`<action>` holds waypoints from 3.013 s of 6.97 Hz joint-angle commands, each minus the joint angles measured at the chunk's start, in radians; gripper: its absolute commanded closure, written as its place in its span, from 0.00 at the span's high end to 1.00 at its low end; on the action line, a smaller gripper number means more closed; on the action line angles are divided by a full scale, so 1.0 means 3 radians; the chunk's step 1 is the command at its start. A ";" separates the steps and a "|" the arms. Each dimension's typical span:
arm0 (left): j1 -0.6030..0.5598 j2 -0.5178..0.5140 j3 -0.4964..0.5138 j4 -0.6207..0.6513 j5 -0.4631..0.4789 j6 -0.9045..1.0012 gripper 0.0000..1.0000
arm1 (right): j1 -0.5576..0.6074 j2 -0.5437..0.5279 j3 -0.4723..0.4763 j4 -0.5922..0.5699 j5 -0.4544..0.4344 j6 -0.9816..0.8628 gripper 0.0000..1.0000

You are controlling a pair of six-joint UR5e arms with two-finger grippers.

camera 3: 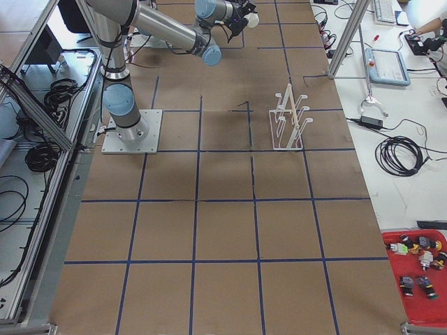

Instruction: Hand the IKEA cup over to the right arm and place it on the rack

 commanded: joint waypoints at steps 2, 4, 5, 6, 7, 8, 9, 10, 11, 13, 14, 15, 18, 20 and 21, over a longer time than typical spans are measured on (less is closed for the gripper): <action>0.0000 -0.0002 0.0027 0.0106 0.0040 -0.0354 0.77 | -0.0001 -0.0003 0.0000 0.0000 -0.0061 -0.0001 0.44; 0.0031 -0.0038 0.0032 0.0229 0.0045 -0.0458 0.97 | -0.0006 -0.0003 -0.0010 -0.0005 -0.0061 -0.0006 0.35; 0.0076 -0.0038 0.0032 0.0229 0.0050 -0.0463 0.99 | -0.0006 0.0008 -0.0055 -0.0010 -0.0056 -0.0011 0.31; 0.0264 -0.0038 0.0022 0.0224 0.0050 -0.0469 0.99 | -0.0046 0.0023 -0.0066 -0.0040 -0.0056 -0.0021 0.30; 0.0509 0.0013 0.0027 0.0209 0.0040 -0.0484 0.99 | -0.0117 0.0079 -0.0066 -0.0056 -0.0041 -0.0036 0.30; 0.0552 0.0023 0.0052 0.0199 0.0086 -0.0833 0.99 | -0.0270 0.0145 -0.0076 -0.0268 -0.0041 -0.0057 0.23; 0.0547 0.0013 0.0123 0.0214 0.0607 -0.1373 0.99 | -0.0444 0.0206 -0.0096 -0.0427 -0.0025 -0.0077 0.22; 0.0487 -0.0027 0.0332 -0.0014 0.1053 -0.1627 0.99 | -0.0567 0.0258 -0.0208 -0.0444 -0.0035 -0.0497 0.21; 0.0385 -0.0002 0.0617 -0.0583 0.1766 -0.1852 0.99 | -0.0654 0.0329 -0.0376 -0.0444 -0.0046 -0.0957 0.17; -0.0186 -0.0027 0.1500 -0.2277 0.3274 -0.1890 0.99 | -0.0955 0.0447 -0.0515 -0.0444 -0.0046 -0.1862 0.11; -0.0366 -0.0053 0.1899 -0.3142 0.3621 -0.1966 0.99 | -0.1104 0.0452 -0.0541 -0.0444 -0.0051 -0.2353 0.09; -0.0413 -0.0073 0.2197 -0.3940 0.3796 -0.2184 0.99 | -0.1267 0.0468 -0.0516 -0.0444 -0.0111 -0.2909 0.09; -0.0434 0.0064 0.2573 -0.5292 0.4053 -0.2166 0.99 | -0.1483 0.0641 -0.0541 -0.0455 -0.0382 -0.4511 0.09; -0.0414 0.0095 0.2563 -0.5273 0.4028 -0.2004 0.99 | -0.1489 0.0774 -0.0623 -0.0668 -0.0643 -0.5227 0.09; -0.0323 0.0227 0.2477 -0.5273 0.4033 -0.1694 0.99 | -0.1489 0.0891 -0.0659 -0.0750 -0.0659 -0.5449 0.09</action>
